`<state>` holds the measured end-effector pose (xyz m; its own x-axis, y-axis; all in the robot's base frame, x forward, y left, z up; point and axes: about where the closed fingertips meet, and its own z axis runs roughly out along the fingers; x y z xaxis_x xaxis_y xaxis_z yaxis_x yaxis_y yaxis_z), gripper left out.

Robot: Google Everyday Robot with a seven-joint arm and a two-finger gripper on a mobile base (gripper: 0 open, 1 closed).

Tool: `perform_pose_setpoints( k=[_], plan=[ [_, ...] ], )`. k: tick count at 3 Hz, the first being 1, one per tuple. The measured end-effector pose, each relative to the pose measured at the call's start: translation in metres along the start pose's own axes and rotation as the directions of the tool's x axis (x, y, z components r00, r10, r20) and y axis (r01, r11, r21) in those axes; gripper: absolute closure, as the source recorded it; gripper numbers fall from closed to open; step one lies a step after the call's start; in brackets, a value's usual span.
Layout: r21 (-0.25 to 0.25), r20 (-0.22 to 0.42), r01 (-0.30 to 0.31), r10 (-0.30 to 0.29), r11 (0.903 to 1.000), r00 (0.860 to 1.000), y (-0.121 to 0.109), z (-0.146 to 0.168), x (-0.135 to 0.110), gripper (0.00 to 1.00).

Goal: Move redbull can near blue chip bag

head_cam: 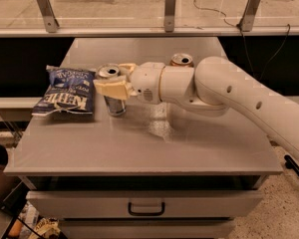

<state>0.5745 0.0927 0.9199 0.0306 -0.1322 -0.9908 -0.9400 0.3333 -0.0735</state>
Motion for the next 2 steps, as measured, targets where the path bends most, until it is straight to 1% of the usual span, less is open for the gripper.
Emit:
perform_pose_setpoints(
  k=[2],
  plan=[
    [-0.008, 0.001, 0.002, -0.002, 1.0000, 1.000, 0.0034, 0.0035, -0.0016, 0.35]
  ],
)
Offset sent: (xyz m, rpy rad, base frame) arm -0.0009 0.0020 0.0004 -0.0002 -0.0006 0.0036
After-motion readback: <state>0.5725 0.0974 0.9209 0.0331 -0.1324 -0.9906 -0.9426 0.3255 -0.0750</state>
